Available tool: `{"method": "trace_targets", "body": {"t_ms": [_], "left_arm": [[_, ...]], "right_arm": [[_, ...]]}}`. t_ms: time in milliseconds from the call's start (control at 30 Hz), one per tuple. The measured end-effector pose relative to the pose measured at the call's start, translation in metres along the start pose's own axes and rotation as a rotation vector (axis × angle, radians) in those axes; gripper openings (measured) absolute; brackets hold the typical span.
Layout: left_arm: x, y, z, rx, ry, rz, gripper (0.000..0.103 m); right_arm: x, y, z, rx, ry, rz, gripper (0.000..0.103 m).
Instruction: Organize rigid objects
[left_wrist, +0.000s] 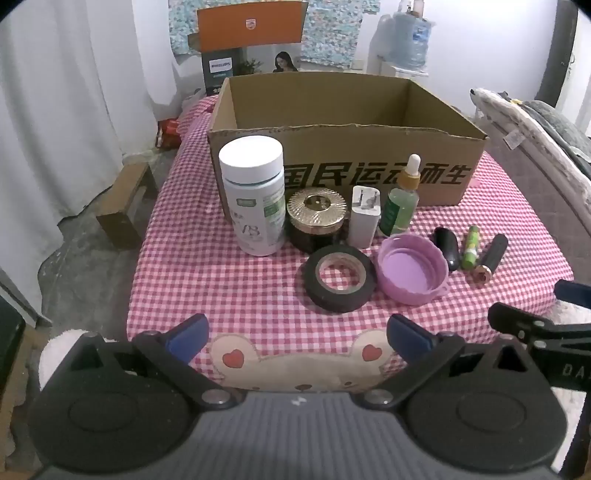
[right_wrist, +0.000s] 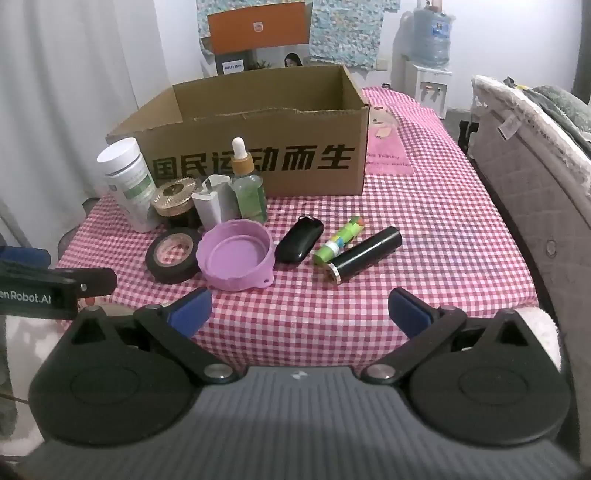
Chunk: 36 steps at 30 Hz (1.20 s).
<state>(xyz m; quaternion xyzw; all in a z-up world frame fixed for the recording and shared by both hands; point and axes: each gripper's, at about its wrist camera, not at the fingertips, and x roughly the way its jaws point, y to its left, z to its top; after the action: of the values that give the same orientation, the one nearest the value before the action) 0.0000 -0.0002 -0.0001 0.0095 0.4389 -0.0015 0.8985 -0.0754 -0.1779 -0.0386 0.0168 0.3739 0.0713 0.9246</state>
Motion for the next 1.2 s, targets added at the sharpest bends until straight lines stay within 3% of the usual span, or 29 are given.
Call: {"method": "trace_targets", "body": {"t_ms": [1200], "left_arm": [[0.0069, -0.0037, -0.0022, -0.009, 0.036, -0.007, 0.103]], "right_arm": [[0.0015, 0.0014, 0.0051, -0.015, 0.004, -0.007, 0.102]]}}
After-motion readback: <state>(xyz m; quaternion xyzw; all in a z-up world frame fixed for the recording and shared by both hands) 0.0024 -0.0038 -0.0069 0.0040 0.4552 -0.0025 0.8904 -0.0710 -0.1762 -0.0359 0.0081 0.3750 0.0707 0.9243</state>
